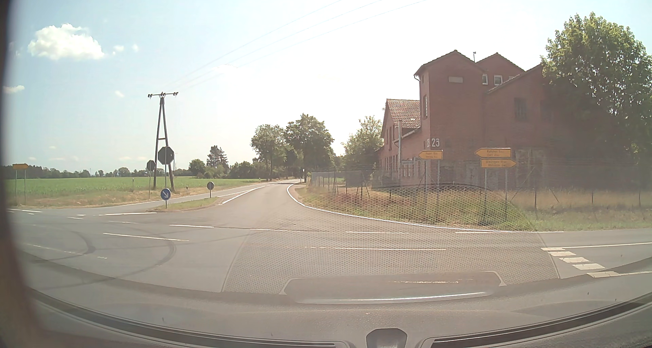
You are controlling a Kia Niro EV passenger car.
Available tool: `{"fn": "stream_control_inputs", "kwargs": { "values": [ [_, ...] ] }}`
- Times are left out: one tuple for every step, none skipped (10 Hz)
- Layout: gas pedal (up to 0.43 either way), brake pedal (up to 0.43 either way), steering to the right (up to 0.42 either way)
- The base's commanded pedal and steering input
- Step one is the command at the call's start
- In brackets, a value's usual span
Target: Follow the waypoints while adhering to traffic rules and regulations
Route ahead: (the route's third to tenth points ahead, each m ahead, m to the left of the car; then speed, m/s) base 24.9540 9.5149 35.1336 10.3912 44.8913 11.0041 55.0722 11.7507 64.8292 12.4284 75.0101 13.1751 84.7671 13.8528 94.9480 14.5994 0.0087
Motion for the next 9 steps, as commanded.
{"fn": "stream_control_inputs", "kwargs": {
  "values": [
    [0.0, 0.36, -0.064],
    [0.0, 0.36, -0.064],
    [0.0, 0.36, -0.064],
    [0.0, 0.36, -0.064],
    [0.0, 0.36, -0.064],
    [0.0, 0.36, -0.064],
    [0.0, 0.36, -0.064],
    [0.0, 0.36, -0.064],
    [0.0, 0.36, -0.064]
  ]
}}
